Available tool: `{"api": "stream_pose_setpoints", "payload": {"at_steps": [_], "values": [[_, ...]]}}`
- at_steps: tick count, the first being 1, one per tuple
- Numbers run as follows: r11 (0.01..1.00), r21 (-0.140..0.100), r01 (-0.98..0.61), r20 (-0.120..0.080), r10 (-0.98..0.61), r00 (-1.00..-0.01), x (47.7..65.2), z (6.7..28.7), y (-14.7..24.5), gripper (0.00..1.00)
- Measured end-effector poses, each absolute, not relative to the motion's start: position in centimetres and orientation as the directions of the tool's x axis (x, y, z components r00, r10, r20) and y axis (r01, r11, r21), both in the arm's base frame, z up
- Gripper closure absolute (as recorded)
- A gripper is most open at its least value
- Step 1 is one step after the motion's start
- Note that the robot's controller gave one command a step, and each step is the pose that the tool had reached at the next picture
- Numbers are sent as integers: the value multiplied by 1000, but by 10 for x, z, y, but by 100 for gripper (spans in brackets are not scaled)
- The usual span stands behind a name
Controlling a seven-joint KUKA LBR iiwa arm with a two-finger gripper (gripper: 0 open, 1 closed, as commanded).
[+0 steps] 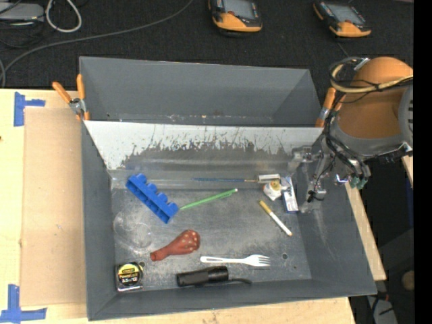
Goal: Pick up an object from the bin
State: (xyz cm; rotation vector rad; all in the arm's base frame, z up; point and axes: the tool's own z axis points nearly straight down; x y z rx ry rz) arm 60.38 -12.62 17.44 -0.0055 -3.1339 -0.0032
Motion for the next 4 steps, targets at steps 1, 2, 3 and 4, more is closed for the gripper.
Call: {"api": "stream_pose_setpoints", "payload": {"at_steps": [1, 2, 3, 4], "values": [[1000, 1, 0, 0, 0, -1000, 605, 179, -126, 0], [974, 1, 225, -3, 225, -974, 570, 126, -131, 0], [985, 1, 170, 5, 170, -985, 542, 118, -127, 0], [989, 2, 146, 7, 146, -989, 525, 110, -123, 0]]}}
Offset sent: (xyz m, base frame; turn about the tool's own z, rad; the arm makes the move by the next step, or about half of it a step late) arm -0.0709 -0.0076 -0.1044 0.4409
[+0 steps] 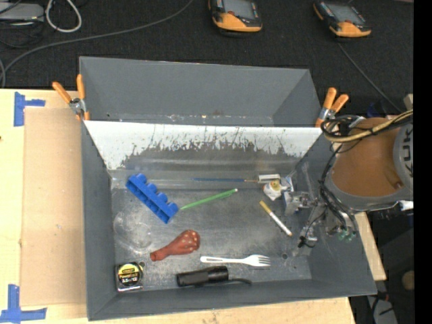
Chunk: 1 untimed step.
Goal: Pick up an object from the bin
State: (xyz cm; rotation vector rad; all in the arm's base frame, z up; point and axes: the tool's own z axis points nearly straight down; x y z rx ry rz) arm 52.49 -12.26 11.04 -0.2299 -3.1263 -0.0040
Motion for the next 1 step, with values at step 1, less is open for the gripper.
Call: {"api": "stream_pose_setpoints", "payload": {"at_steps": [1], "values": [[959, 1, 283, 6, 283, -959, 527, 86, -115, 0]]}}
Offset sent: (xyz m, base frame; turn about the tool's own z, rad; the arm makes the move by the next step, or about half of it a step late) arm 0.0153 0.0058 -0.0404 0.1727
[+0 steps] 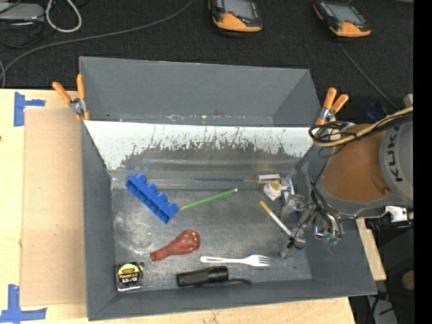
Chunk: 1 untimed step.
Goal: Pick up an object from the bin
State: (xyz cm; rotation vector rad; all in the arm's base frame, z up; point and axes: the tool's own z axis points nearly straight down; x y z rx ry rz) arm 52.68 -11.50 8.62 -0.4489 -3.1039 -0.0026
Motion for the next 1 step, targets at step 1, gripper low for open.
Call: {"api": "stream_pose_setpoints", "payload": {"at_steps": [1], "values": [[950, 1, 313, 6, 313, -950, 541, 70, -117, 100]]}}
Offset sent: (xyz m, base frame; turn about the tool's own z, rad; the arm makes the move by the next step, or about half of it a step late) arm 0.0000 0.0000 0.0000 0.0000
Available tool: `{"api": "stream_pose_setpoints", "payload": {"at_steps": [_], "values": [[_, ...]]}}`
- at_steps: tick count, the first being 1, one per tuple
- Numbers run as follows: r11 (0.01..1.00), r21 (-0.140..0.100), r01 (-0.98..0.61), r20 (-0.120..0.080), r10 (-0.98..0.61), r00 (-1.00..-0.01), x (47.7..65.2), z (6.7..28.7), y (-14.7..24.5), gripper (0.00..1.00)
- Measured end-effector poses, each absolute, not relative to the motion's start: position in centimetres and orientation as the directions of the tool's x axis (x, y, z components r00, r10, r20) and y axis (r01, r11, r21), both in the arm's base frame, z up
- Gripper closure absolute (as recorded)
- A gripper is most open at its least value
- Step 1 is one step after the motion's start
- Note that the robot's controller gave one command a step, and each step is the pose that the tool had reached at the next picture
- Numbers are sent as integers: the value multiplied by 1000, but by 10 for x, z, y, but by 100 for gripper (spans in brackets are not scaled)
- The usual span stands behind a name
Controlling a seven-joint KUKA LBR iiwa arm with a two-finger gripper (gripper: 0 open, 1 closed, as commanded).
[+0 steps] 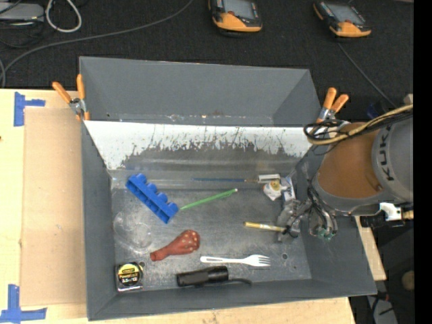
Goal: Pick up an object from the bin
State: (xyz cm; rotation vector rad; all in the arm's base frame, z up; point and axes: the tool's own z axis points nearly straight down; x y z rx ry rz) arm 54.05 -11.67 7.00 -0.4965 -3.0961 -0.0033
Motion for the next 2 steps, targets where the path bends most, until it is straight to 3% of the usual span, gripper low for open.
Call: {"api": "stream_pose_setpoints", "payload": {"at_steps": [2], "values": [[951, 1, 310, 8, 310, -951, 540, 82, -116, 100]]}}
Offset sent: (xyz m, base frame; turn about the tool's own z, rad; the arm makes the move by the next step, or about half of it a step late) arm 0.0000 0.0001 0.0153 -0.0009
